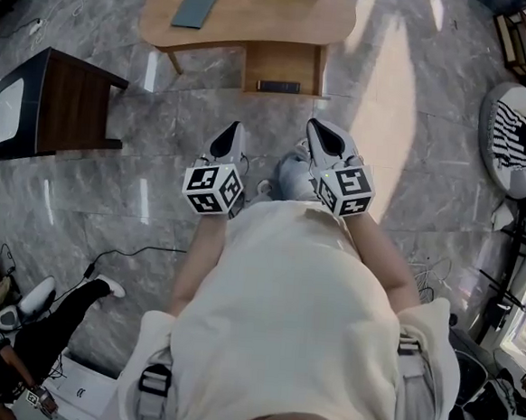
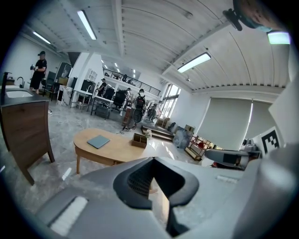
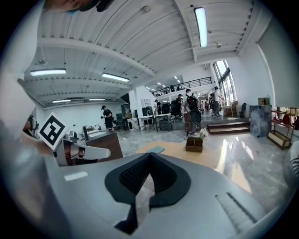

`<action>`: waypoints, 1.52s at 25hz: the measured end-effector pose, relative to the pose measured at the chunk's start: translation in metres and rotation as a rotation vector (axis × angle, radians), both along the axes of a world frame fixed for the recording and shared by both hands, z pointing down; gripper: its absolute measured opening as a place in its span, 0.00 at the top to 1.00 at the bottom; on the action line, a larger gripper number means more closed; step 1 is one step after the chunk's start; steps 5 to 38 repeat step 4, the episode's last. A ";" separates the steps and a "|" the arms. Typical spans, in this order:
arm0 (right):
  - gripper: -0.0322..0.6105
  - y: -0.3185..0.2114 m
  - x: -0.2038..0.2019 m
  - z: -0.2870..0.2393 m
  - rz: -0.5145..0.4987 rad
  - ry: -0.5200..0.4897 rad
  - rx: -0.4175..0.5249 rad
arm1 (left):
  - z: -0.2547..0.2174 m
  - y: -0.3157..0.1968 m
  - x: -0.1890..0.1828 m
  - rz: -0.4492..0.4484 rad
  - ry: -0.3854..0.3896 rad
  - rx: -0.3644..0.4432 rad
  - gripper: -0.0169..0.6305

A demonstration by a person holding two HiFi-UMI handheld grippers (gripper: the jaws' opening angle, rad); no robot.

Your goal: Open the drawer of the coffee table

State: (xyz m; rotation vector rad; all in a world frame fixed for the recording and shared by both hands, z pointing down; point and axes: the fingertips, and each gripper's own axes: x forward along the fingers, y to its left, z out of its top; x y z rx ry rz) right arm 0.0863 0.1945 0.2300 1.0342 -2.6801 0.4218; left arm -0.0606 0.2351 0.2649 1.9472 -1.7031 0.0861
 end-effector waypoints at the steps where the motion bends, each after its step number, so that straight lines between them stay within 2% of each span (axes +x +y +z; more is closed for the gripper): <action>1: 0.95 0.000 0.000 0.000 -0.001 -0.001 0.001 | 0.000 0.000 0.000 -0.004 0.005 0.001 0.97; 38: 0.95 -0.002 -0.001 0.000 -0.003 0.000 0.003 | 0.001 0.000 0.001 -0.008 0.014 0.000 0.97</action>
